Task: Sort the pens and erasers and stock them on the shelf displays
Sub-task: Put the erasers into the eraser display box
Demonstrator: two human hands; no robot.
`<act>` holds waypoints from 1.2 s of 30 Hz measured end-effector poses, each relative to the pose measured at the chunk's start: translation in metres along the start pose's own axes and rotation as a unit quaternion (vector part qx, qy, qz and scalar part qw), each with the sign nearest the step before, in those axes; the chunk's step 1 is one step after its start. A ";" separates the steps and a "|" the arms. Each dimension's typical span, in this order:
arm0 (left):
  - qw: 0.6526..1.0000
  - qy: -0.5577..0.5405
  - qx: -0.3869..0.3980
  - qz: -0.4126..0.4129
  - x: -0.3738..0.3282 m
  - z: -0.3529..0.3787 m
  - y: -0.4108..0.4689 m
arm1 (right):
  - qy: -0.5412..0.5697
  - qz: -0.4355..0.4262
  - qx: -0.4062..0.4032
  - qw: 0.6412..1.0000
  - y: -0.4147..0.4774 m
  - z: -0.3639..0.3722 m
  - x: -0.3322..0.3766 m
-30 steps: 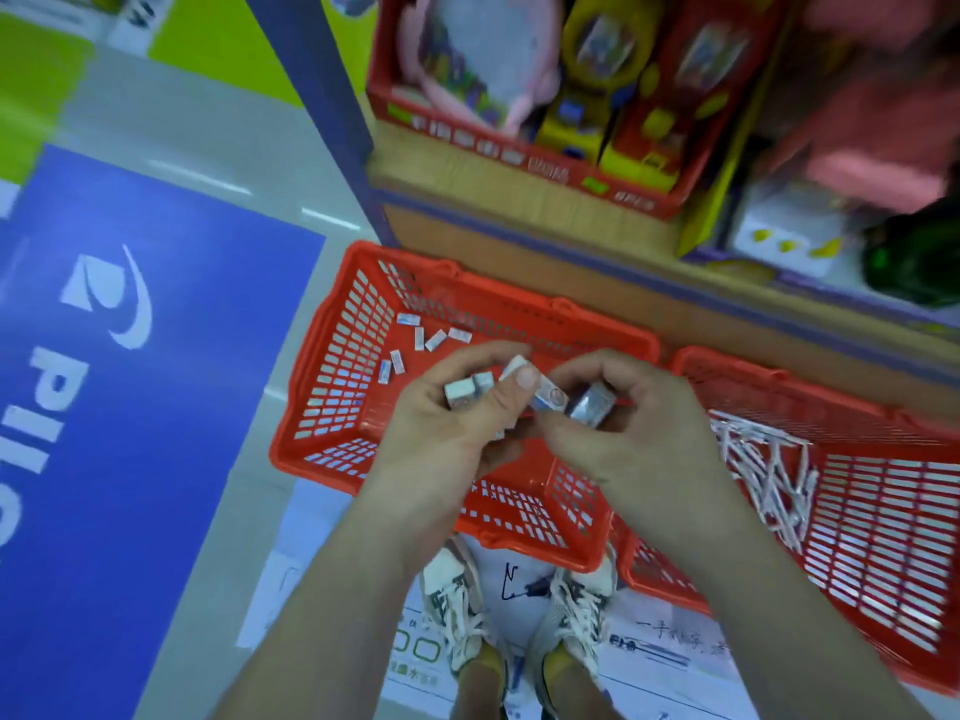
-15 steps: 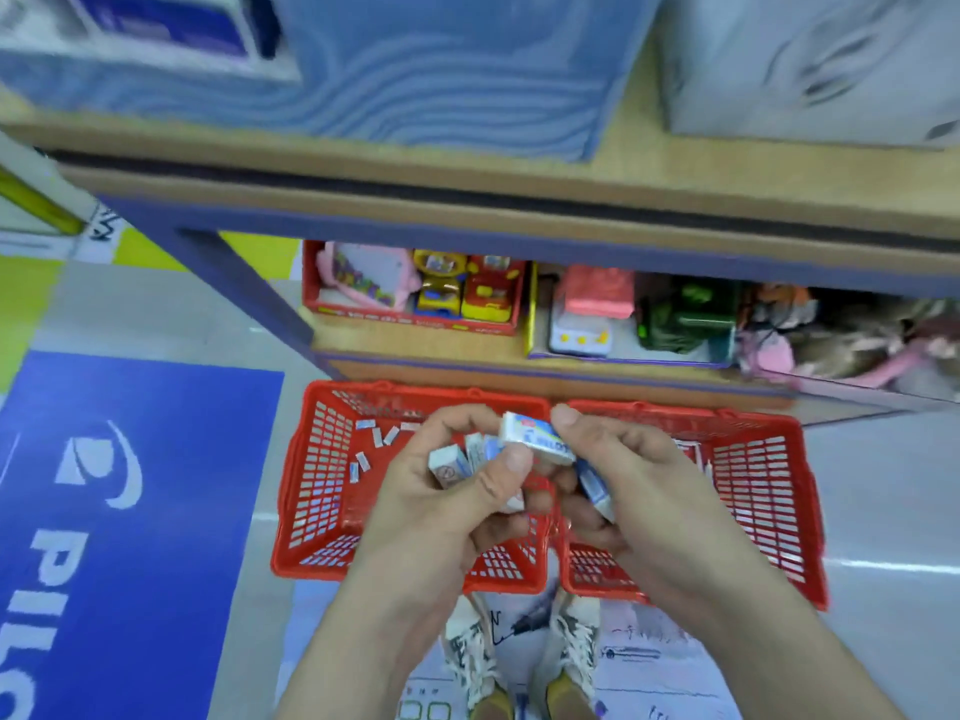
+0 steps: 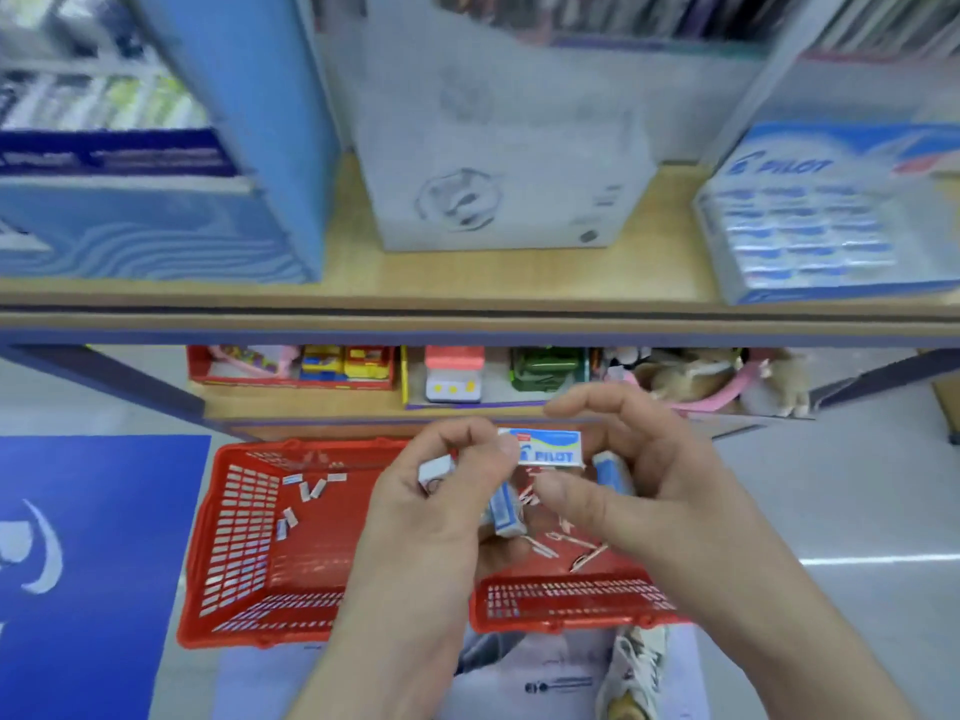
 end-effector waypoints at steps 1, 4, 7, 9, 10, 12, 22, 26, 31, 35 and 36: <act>1.000 0.001 0.000 0.000 0.001 0.020 -0.001 | -0.023 -0.019 -0.005 1.000 -0.002 -0.020 0.008; 1.000 -0.008 0.000 0.005 0.006 0.084 0.000 | -0.115 -0.061 -0.032 0.991 -0.004 -0.088 0.030; 1.000 -0.028 0.002 0.013 0.012 0.144 0.007 | -0.203 -0.086 -0.013 0.975 -0.004 -0.150 0.041; 0.999 -0.026 0.008 0.030 0.011 0.181 0.013 | -0.253 -0.105 -0.015 0.962 -0.003 -0.190 0.050; 0.999 -0.018 0.004 0.043 0.010 0.194 0.017 | -0.273 -0.113 -0.019 0.955 -0.001 -0.208 0.054; 0.997 0.005 -0.012 0.077 0.003 0.213 0.022 | -0.301 -0.122 -0.032 0.945 0.003 -0.241 0.056; 0.830 0.417 -0.197 0.315 -0.081 0.249 0.043 | -0.508 -0.091 0.027 0.856 0.063 -0.294 0.062; 0.754 0.530 -0.219 0.319 -0.080 0.255 0.067 | -0.564 -0.027 0.107 0.818 0.075 -0.283 0.058; 0.679 0.630 -0.222 0.303 -0.080 0.266 0.078 | -0.497 0.038 0.113 0.859 0.079 -0.281 0.054; 0.663 0.660 -0.220 0.275 -0.080 0.269 0.081 | -0.455 0.069 0.084 0.884 0.078 -0.283 0.047; 0.663 0.662 -0.218 0.273 -0.079 0.269 0.081 | -0.455 0.073 0.068 0.885 0.077 -0.285 0.047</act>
Point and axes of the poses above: each hand's wrist, its own y-axis towards the middle knuckle, its own z-axis out of the palm, x = y × z, the point moved 8 cm from there along y, towards the middle knuckle, and after that the axes turned 15 degrees about -z, right-handed, at the moved point
